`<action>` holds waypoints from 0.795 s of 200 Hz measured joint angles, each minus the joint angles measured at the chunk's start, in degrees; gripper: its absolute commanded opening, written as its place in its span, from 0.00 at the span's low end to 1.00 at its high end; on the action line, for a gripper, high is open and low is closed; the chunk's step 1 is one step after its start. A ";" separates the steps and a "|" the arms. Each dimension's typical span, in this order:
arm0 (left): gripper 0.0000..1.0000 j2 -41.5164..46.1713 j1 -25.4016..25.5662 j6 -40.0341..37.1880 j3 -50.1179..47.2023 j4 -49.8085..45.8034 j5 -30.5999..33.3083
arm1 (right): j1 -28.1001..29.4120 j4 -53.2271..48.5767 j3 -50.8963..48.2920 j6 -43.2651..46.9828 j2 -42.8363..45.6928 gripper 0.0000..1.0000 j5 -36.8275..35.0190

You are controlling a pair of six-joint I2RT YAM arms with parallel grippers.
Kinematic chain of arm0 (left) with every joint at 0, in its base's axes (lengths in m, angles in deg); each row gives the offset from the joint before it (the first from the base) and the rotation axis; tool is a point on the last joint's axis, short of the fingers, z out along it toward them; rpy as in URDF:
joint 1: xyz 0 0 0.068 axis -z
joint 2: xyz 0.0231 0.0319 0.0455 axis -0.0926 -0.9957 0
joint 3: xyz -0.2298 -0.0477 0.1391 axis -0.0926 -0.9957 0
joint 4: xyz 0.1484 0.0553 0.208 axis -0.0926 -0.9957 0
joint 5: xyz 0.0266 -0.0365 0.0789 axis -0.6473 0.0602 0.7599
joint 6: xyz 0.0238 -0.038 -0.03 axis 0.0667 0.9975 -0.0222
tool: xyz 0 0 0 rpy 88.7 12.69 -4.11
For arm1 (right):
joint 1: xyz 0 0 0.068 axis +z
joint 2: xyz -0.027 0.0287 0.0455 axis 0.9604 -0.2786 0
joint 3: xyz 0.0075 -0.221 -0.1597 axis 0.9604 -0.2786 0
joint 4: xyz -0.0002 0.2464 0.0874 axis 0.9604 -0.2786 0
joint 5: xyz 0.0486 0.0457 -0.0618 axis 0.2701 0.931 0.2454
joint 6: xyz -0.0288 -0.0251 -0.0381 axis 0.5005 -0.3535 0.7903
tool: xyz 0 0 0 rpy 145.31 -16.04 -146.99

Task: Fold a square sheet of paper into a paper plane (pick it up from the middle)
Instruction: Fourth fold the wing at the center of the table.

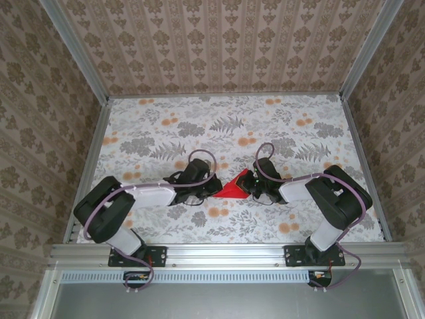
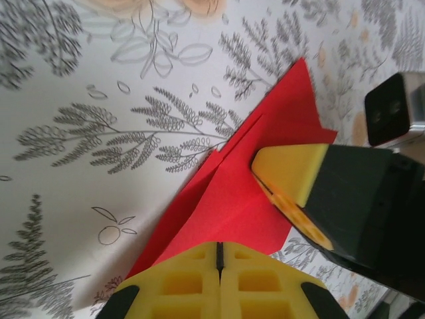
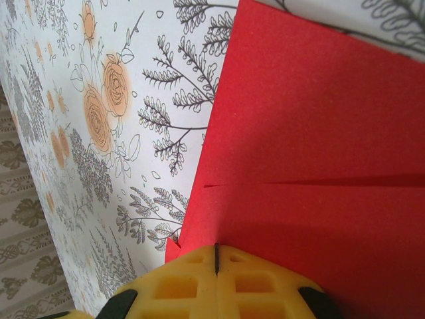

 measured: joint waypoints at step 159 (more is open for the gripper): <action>0.00 -3.91 0.26 0.90 -0.57 -0.31 0.72 | -0.42 -9.99 2.93 6.88 2.71 0.00 0.07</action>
